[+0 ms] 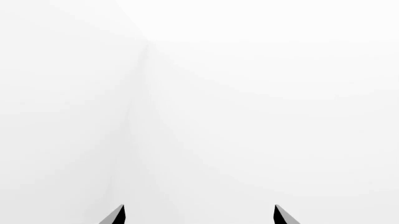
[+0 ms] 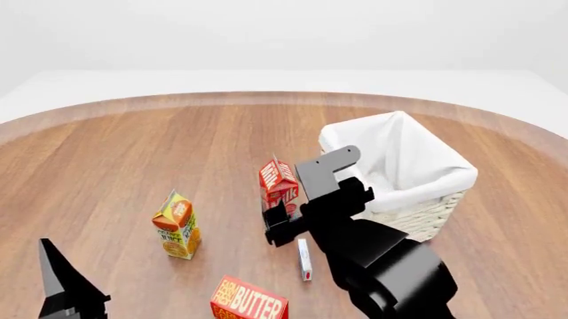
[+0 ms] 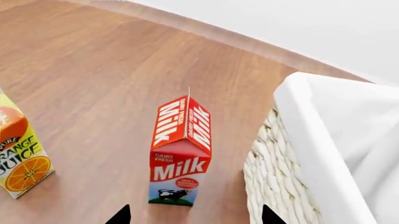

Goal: Pick up the cream cheese box and the butter, and put them in the basket.

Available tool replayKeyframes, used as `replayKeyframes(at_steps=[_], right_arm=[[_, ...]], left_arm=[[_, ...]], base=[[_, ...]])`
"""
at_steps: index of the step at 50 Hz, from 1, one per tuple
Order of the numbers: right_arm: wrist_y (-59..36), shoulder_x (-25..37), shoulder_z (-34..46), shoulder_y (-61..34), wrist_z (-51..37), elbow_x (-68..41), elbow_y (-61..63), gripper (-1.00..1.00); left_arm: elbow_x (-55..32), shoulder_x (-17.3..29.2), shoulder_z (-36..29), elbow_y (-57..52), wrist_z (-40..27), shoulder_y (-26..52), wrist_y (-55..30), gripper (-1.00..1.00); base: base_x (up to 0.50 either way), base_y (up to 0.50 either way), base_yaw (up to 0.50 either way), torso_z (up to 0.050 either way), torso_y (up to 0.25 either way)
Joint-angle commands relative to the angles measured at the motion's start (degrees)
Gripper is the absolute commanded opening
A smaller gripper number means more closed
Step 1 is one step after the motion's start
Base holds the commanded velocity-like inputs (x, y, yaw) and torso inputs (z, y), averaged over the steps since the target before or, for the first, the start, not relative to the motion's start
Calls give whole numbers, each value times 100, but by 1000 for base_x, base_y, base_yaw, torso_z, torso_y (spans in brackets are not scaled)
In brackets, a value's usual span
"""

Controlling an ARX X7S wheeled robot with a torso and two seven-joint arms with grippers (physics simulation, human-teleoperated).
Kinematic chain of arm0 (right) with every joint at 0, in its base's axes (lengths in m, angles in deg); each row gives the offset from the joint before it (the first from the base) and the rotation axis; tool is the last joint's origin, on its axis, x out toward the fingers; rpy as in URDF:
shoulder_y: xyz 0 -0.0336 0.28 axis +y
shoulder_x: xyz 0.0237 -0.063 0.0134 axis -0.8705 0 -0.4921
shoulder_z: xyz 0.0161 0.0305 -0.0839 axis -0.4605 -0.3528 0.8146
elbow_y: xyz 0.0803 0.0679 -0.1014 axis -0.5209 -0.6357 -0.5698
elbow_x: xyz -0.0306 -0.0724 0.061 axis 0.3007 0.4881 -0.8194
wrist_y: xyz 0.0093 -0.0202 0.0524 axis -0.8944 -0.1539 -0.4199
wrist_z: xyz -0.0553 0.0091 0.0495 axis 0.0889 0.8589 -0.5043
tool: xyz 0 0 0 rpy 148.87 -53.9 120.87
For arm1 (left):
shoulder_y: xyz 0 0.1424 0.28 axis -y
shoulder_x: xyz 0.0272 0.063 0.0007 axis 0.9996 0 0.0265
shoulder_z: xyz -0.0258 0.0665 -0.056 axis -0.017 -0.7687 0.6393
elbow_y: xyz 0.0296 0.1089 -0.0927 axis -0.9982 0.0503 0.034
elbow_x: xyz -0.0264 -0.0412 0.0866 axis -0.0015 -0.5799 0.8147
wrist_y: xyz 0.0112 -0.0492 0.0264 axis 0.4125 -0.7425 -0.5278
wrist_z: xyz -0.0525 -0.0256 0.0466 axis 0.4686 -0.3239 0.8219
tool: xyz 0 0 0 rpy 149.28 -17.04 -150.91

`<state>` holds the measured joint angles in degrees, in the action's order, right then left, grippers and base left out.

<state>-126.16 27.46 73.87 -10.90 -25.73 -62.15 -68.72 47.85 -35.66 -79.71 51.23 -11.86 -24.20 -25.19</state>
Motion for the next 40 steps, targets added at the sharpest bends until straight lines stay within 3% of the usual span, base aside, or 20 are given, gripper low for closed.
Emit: replayKeyframes(at_steps=[1, 40], right_arm=[[244, 29, 53, 107, 36, 8, -341, 100], [657, -59, 226, 213, -16, -20, -1113, 100]], left_arm=[[2, 14, 0, -19, -22, -62, 41, 100], [1, 84, -13, -72, -94, -154, 85, 100]], base=[[0, 0, 0, 0, 0], [0, 0, 0, 0, 0]])
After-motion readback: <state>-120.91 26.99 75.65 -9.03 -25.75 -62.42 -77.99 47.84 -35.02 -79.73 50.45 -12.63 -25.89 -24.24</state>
